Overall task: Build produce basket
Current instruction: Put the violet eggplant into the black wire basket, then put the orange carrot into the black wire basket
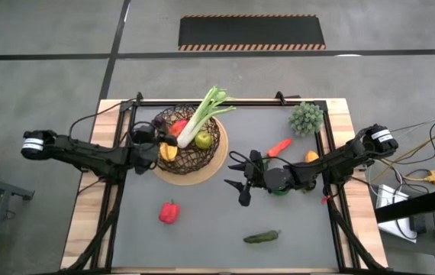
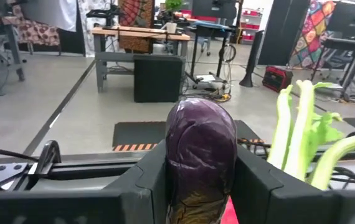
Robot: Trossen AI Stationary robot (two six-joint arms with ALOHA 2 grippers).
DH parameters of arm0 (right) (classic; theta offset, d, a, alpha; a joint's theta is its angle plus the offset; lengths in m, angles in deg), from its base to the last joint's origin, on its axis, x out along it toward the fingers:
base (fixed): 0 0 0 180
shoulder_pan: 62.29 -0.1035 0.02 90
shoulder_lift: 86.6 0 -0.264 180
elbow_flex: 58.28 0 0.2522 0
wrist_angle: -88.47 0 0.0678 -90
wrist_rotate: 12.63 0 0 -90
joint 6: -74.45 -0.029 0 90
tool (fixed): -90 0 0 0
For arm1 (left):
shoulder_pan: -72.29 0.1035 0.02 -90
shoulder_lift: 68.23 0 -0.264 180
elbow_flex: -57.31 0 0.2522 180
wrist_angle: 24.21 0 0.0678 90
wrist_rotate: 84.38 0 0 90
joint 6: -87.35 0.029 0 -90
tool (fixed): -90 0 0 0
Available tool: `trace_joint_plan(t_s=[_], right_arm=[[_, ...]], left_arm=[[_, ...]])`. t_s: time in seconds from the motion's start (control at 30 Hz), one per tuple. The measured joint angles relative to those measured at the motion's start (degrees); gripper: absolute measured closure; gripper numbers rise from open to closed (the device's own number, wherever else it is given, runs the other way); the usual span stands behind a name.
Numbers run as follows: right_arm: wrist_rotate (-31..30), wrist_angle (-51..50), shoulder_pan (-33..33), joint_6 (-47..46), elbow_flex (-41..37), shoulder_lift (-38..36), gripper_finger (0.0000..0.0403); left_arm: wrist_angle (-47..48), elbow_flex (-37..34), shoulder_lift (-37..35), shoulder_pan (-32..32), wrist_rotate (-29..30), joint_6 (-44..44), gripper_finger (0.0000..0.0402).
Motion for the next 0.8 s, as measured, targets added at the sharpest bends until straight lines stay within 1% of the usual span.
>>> trace_joint_plan(t_s=[0.23, 0.33, 0.4, 0.63, 0.8], right_arm=[[-0.01, 0.00, 0.00, 0.00, 0.00, 0.00, 0.0177], [0.00, 0.00, 0.00, 0.00, 0.00, 0.00, 0.0177], [0.00, -0.01, 0.00, 0.00, 0.00, 0.00, 0.0177], [0.00, -0.03, 0.00, -0.03, 0.00, 0.00, 0.0177], [0.01, -0.03, 0.00, -0.03, 0.00, 0.00, 0.0177]], left_arm=[[-0.08, -0.03, 0.02, 0.89, 0.10, -1.39, 0.0294], [-0.05, -0.03, 0.02, 1.15, 0.26, -4.05, 0.0292], [-0.03, -0.03, 0.02, 1.44, 0.38, -5.28, 0.0284], [-0.04, -0.03, 0.07, 1.59, 0.71, -5.44, 0.0237], [-0.04, -0.03, 0.09, 1.59, 0.87, -5.44, 0.0216]])
